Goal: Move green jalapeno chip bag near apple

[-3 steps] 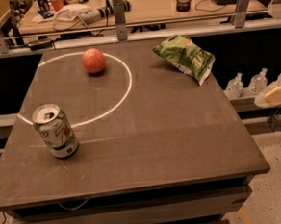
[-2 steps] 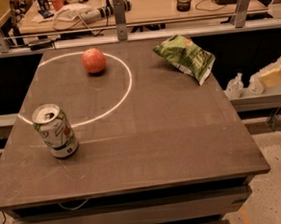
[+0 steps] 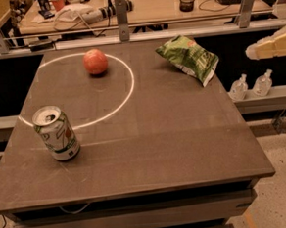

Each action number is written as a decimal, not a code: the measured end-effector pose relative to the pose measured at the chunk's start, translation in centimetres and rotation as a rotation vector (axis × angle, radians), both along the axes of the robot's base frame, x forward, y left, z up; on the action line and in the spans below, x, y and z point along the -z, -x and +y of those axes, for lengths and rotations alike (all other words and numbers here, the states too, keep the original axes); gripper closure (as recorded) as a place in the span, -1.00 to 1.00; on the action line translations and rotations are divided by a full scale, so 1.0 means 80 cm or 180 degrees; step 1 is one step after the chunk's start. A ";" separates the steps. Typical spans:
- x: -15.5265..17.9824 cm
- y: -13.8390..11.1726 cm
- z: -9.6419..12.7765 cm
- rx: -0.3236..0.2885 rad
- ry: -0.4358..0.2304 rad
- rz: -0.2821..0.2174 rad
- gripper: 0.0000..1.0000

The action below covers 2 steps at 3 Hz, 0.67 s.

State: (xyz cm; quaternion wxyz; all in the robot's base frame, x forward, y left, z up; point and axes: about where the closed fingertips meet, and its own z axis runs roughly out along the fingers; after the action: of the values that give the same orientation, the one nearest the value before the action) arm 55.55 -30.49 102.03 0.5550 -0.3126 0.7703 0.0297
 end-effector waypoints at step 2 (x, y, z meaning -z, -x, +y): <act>0.026 -0.057 0.000 -0.0242 -0.0353 0.0372 -1.00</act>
Offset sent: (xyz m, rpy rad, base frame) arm 0.0639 -0.0012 -0.0300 0.1486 0.1753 0.1531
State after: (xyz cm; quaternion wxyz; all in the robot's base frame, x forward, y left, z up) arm 60.11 -30.46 99.93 0.5241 -0.3082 0.7861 0.1116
